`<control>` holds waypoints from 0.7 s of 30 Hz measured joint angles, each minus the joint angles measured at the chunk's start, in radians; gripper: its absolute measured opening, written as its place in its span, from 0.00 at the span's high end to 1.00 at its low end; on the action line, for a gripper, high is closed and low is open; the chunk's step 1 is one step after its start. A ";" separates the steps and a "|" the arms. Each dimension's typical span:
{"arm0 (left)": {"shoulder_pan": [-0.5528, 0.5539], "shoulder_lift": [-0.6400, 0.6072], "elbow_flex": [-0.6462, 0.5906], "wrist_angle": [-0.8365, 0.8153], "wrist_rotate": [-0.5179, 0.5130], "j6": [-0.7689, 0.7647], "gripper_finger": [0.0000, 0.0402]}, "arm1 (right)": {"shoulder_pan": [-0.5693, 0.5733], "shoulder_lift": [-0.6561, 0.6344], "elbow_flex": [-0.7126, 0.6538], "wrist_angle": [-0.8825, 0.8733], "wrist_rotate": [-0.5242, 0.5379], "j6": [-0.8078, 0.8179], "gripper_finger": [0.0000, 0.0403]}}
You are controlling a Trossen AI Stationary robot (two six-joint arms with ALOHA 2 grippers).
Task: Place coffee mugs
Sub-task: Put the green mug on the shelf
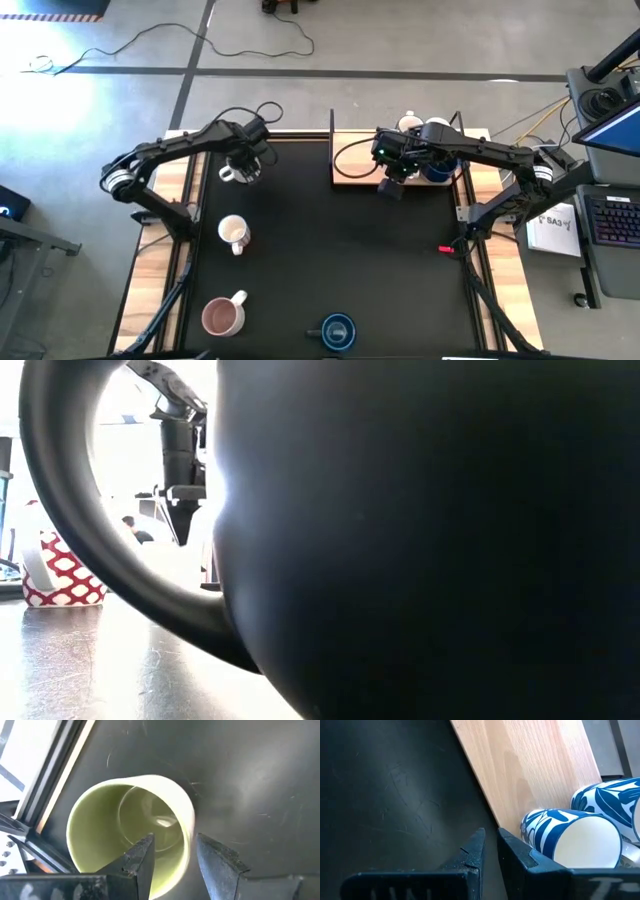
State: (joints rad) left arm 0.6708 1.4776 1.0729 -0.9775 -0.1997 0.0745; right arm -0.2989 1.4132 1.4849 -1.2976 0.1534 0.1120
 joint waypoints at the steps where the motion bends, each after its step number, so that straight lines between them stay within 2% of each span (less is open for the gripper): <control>1: 0.002 0.009 0.000 -0.001 0.000 0.009 0.68 | 0.000 0.000 0.000 0.000 0.000 0.000 0.90; 10: 0.013 0.093 0.000 0.023 0.002 0.027 0.70 | 0.000 0.000 0.000 -0.003 0.000 -0.006 0.90; 13: 0.013 0.099 0.000 0.026 0.023 0.044 0.76 | 0.000 0.000 0.000 -0.007 -0.004 -0.006 0.90; 18: 0.015 0.103 0.000 0.024 0.140 0.049 0.95 | 0.000 0.000 0.000 -0.007 -0.004 -0.001 0.90; 21: 0.010 0.101 0.001 0.030 0.204 0.049 0.97 | 0.000 0.000 0.000 -0.007 -0.004 0.000 0.90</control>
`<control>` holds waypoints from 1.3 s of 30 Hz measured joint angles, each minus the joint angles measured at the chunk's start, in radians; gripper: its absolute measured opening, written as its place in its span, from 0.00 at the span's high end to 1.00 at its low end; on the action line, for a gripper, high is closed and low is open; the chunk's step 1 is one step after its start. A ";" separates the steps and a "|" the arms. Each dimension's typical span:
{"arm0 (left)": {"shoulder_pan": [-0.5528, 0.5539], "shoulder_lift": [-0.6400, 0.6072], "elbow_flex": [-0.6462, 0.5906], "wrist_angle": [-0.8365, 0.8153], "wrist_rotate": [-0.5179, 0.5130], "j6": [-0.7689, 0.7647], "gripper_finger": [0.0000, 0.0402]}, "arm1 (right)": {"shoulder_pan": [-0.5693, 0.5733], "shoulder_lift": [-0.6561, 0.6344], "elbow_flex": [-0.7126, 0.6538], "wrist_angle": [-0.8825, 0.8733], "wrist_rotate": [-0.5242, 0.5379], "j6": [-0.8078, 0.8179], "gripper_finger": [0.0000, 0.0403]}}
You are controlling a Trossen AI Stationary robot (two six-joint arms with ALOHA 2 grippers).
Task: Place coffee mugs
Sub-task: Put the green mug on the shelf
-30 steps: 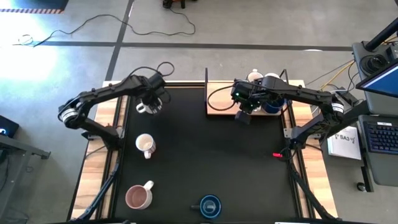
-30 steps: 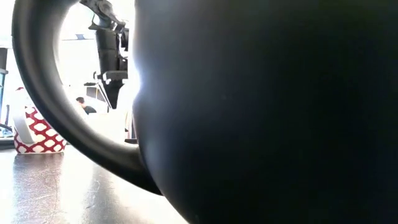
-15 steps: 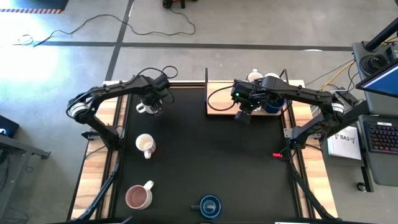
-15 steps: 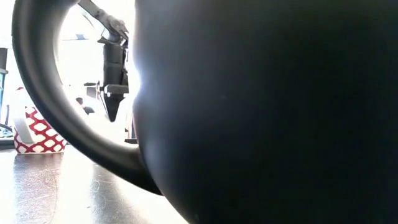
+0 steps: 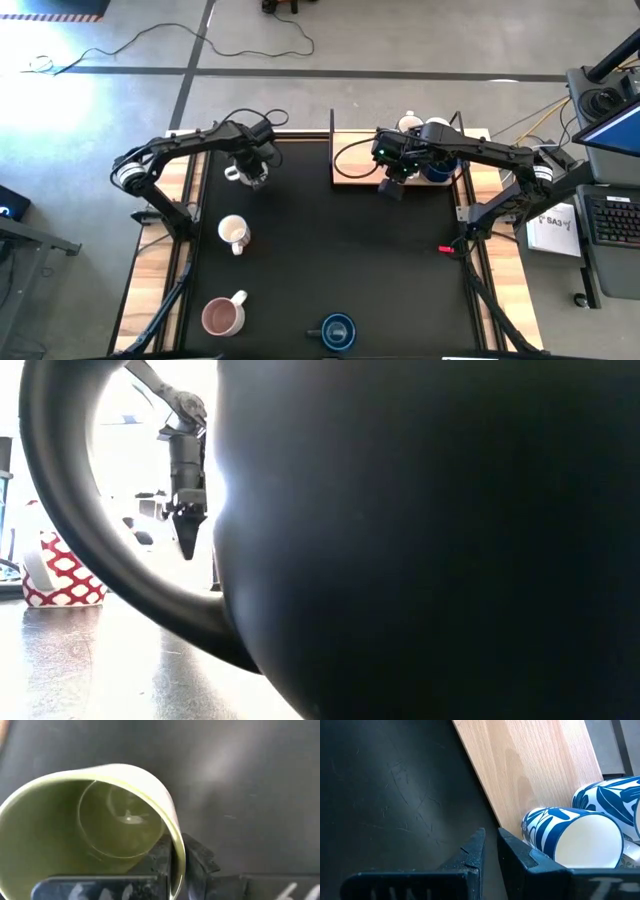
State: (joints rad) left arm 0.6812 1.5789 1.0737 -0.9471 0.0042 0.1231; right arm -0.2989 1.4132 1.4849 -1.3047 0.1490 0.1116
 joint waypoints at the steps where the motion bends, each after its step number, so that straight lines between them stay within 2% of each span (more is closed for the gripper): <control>1: -0.003 -0.002 0.000 -0.005 0.018 -0.007 0.96 | 0.000 0.000 0.000 0.000 0.000 0.000 0.90; 7: -0.086 -0.006 0.020 -0.055 0.054 -0.065 0.98 | 0.000 0.000 0.000 -0.006 0.000 0.000 0.90; 13: -0.266 -0.006 0.090 -0.058 0.057 -0.100 0.97 | 0.000 0.000 -0.001 -0.039 -0.010 0.000 0.90; 19: -0.437 -0.007 0.192 -0.056 0.058 -0.107 0.97 | 0.011 0.000 -0.027 -0.043 -0.102 -0.006 0.90; 25: -0.570 0.020 0.287 -0.026 0.049 -0.088 0.97 | 0.058 -0.003 -0.087 -0.052 -0.105 -0.019 0.90; 31: -0.640 0.118 0.409 -0.028 0.049 -0.042 0.97 | 0.113 -0.056 -0.151 -0.077 -0.105 0.031 0.90; 39: -0.655 0.260 0.604 -0.042 0.049 0.082 0.97 | 0.204 -0.172 -0.236 -0.072 -0.105 0.185 0.90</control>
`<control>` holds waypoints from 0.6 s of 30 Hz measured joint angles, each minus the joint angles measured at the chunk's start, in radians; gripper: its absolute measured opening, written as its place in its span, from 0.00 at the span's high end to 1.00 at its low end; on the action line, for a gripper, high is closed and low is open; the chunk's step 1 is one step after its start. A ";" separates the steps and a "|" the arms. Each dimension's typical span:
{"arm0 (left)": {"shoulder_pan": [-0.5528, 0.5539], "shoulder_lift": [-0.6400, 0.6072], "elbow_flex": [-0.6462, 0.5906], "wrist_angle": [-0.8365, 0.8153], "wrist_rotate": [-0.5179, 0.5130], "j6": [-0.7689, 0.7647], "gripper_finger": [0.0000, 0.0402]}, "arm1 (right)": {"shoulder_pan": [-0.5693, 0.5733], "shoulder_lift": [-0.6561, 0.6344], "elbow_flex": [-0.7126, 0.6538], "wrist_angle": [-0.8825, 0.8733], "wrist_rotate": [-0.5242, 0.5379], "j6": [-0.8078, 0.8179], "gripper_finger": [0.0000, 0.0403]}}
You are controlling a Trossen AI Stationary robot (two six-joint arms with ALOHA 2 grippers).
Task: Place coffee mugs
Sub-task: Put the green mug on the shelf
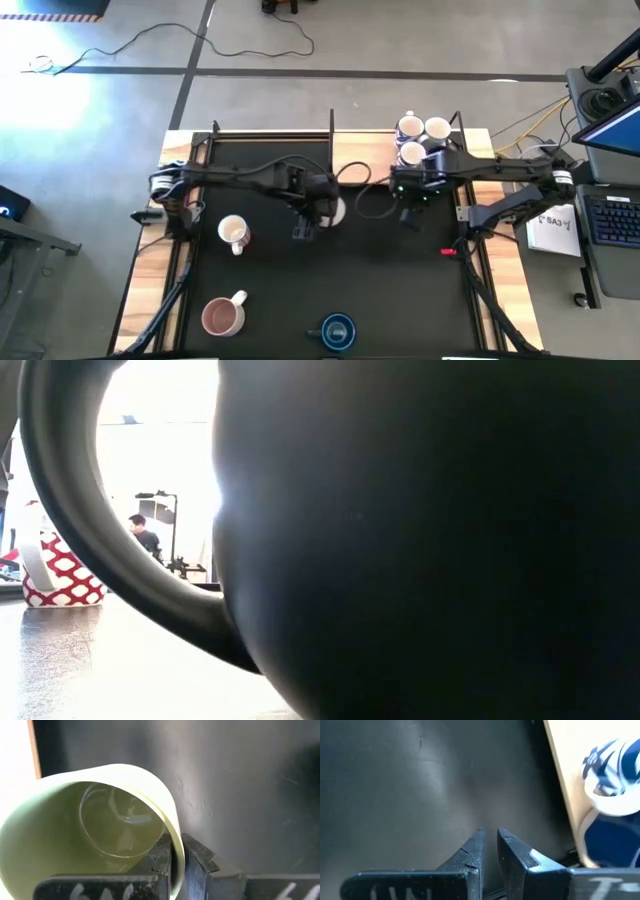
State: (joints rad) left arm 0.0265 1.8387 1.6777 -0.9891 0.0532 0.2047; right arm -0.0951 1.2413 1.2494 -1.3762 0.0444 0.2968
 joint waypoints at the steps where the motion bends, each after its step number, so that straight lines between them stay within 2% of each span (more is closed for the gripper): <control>1: 0.000 0.010 0.019 0.003 0.000 0.023 0.97 | 0.012 -0.014 -0.009 0.002 0.000 0.020 0.90; 11: 0.006 0.125 0.211 0.012 0.001 0.227 0.97 | 0.112 -0.076 -0.073 0.016 0.000 0.154 0.91; 18: 0.062 0.220 0.365 -0.003 0.003 0.314 0.97 | 0.144 -0.091 -0.123 0.024 0.000 0.206 0.90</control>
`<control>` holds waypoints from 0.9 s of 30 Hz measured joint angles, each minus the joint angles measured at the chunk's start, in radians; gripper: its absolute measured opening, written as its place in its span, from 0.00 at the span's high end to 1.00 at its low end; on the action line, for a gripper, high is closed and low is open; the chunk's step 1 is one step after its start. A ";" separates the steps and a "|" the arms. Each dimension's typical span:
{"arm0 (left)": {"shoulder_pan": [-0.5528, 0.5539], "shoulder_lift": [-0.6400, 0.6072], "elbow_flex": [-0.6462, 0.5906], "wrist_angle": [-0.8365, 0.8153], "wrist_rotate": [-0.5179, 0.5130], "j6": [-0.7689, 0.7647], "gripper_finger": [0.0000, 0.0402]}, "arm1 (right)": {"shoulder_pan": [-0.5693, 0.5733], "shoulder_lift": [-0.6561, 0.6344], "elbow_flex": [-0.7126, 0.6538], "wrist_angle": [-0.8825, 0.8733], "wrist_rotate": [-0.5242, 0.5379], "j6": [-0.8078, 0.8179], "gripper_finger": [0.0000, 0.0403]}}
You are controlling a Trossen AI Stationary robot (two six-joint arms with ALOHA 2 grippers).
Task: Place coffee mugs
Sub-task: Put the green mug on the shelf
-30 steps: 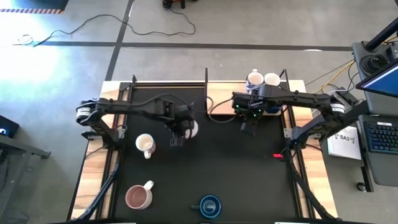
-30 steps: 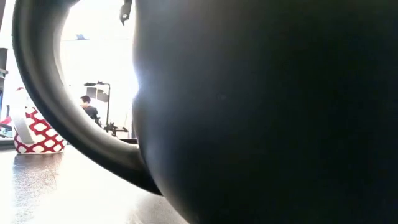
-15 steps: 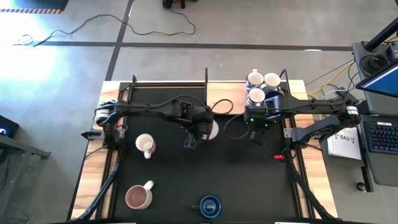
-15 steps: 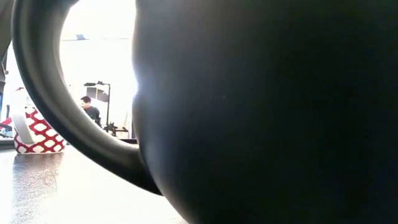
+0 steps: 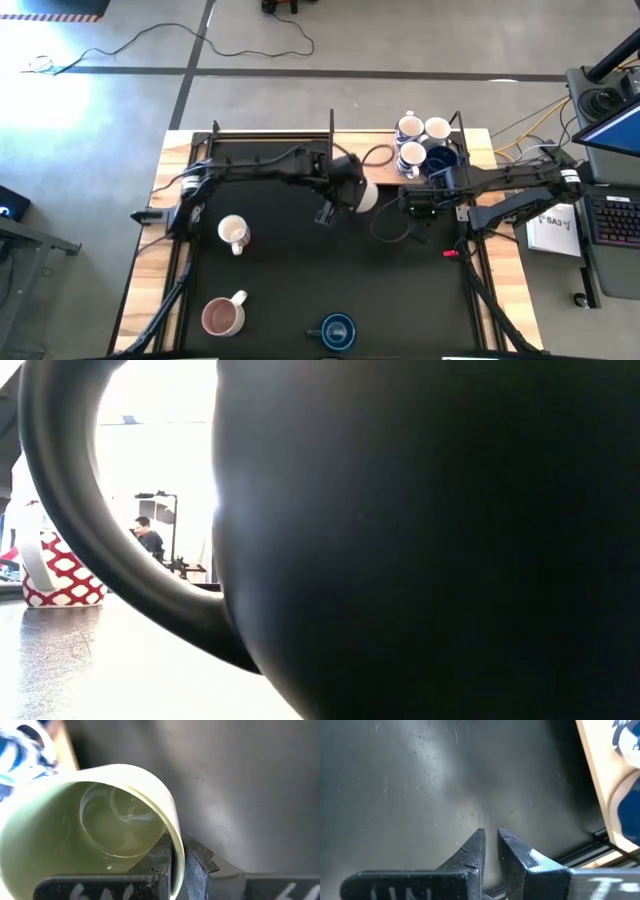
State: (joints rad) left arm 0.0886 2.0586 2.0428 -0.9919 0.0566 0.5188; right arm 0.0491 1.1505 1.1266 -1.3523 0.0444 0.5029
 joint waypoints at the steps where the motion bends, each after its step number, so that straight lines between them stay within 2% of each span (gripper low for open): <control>1: 0.011 0.013 0.022 -0.001 -0.001 0.011 0.97 | 0.005 -0.003 -0.007 0.000 0.000 0.005 0.90; 7: 0.088 0.111 0.147 -0.005 0.001 0.087 0.97 | 0.023 -0.028 -0.042 -0.002 0.000 0.012 0.91; 13: 0.177 0.258 0.316 -0.082 -0.005 0.109 0.97 | 0.023 -0.072 -0.050 0.000 0.008 0.014 0.91; 17: 0.211 0.274 0.277 -0.076 -0.016 0.123 0.97 | 0.023 -0.098 -0.050 0.004 0.008 0.023 0.91; 27: 0.221 0.275 0.287 -0.136 -0.018 0.126 0.97 | 0.023 -0.111 -0.049 0.031 0.008 0.021 0.91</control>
State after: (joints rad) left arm 0.3096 2.3341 2.3295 -1.1283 0.0387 0.6452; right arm 0.0719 1.0399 1.0775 -1.3216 0.0521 0.5240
